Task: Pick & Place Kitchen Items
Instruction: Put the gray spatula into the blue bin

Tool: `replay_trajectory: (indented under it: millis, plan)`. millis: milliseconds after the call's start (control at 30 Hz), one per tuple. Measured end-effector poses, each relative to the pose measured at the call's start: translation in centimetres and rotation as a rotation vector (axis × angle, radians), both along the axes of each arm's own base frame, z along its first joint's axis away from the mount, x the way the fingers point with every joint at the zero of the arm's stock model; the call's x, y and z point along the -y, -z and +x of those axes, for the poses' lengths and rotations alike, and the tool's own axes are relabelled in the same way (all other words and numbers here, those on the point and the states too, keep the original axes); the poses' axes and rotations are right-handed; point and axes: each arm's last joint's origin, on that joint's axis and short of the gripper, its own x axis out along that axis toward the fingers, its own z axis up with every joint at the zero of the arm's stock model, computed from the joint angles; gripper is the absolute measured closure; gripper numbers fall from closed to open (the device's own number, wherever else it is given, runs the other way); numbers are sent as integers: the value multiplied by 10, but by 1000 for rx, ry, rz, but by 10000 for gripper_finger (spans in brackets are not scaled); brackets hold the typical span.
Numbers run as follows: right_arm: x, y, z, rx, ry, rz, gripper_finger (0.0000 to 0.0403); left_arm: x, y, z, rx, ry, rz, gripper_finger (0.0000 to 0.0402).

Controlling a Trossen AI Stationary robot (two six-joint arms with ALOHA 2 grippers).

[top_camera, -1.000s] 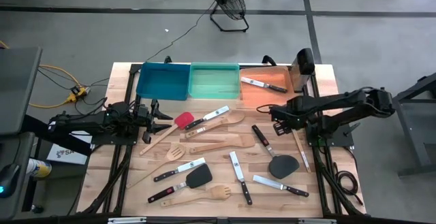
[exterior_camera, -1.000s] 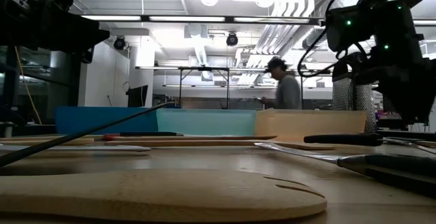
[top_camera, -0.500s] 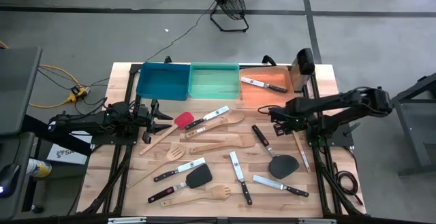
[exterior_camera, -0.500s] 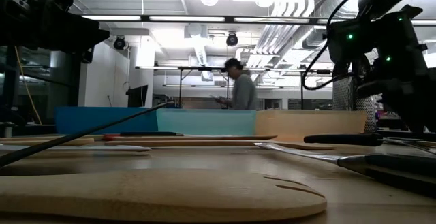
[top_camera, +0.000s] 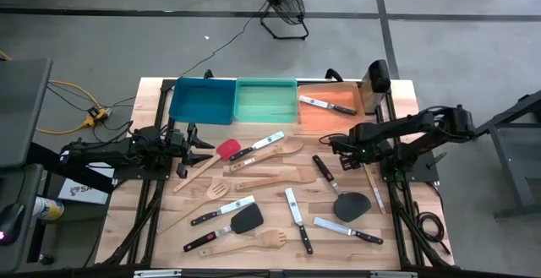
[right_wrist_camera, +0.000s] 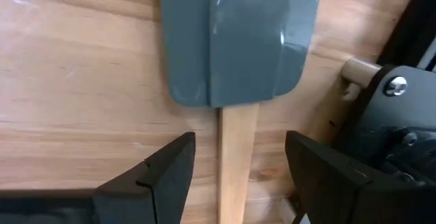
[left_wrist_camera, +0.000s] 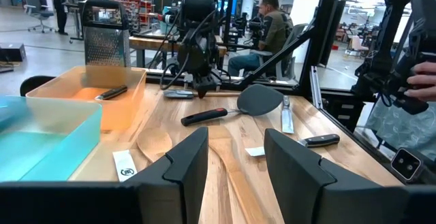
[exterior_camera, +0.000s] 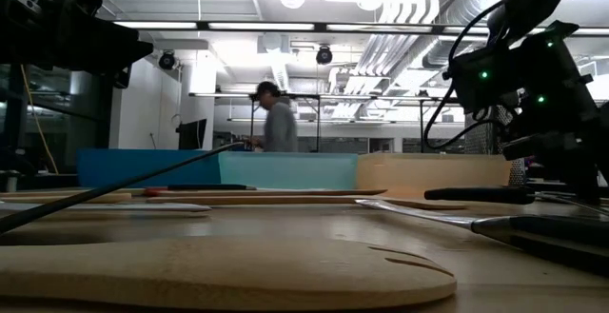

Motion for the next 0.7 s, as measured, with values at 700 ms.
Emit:
replay_trajectory:
  millis: [700]
  plan:
    - [13,12,-3,116,40,135,258,0,0,0,0,0,0,258]
